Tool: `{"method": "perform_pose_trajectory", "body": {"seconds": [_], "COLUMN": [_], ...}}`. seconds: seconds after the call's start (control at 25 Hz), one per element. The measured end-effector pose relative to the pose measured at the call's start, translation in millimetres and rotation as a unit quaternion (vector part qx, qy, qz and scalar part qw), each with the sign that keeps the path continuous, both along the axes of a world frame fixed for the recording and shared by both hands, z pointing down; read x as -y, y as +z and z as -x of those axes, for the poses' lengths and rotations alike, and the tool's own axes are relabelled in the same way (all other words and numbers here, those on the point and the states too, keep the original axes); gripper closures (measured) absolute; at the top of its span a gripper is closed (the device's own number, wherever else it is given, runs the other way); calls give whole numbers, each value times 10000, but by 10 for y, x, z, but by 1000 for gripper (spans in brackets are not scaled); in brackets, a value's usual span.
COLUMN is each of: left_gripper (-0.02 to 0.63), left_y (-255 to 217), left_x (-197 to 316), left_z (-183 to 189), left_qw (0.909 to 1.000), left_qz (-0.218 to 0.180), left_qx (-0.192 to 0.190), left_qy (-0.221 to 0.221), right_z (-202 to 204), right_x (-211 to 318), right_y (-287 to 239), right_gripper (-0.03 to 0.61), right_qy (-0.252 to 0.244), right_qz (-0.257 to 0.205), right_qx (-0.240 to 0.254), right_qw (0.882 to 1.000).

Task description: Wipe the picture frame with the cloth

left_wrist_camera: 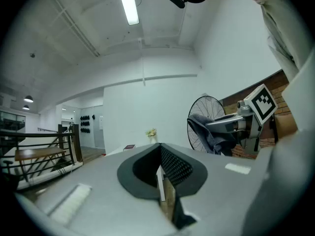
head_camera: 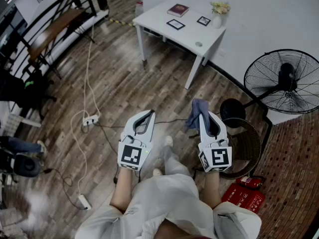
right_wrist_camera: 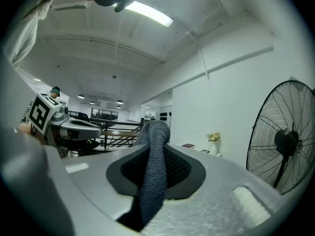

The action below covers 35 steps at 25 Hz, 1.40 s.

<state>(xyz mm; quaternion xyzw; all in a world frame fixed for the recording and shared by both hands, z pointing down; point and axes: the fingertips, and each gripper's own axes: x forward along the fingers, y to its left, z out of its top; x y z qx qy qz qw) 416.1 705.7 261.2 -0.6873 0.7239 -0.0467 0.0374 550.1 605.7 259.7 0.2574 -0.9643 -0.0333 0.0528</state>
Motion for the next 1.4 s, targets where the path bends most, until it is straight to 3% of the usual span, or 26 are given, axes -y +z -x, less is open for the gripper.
{"method": "perform_pose_trajectory", "body": {"seconds": [0.32, 0.68, 1.12, 1.4], "left_gripper": [594, 594, 594, 594], "left_y": [8, -207, -175, -81], "left_x": [918, 1952, 2468, 2828], "left_z": [471, 901, 1386, 1929], "left_qw": [9998, 9999, 9994, 9997], "left_qz": [80, 13, 105, 152], "left_qx": [-171, 91, 130, 69], "left_qy": [-43, -125, -295, -176], "right_z": [500, 1027, 1601, 2117], "right_x": [881, 1887, 2491, 2864], "right_y": [49, -107, -31, 34], "right_gripper": [515, 515, 515, 515], "right_qy": [-55, -326, -486, -282], "right_qz": [303, 250, 367, 394], "right_qx": [106, 185, 62, 10], "right_qw": [9995, 9990, 9981, 9988]}}
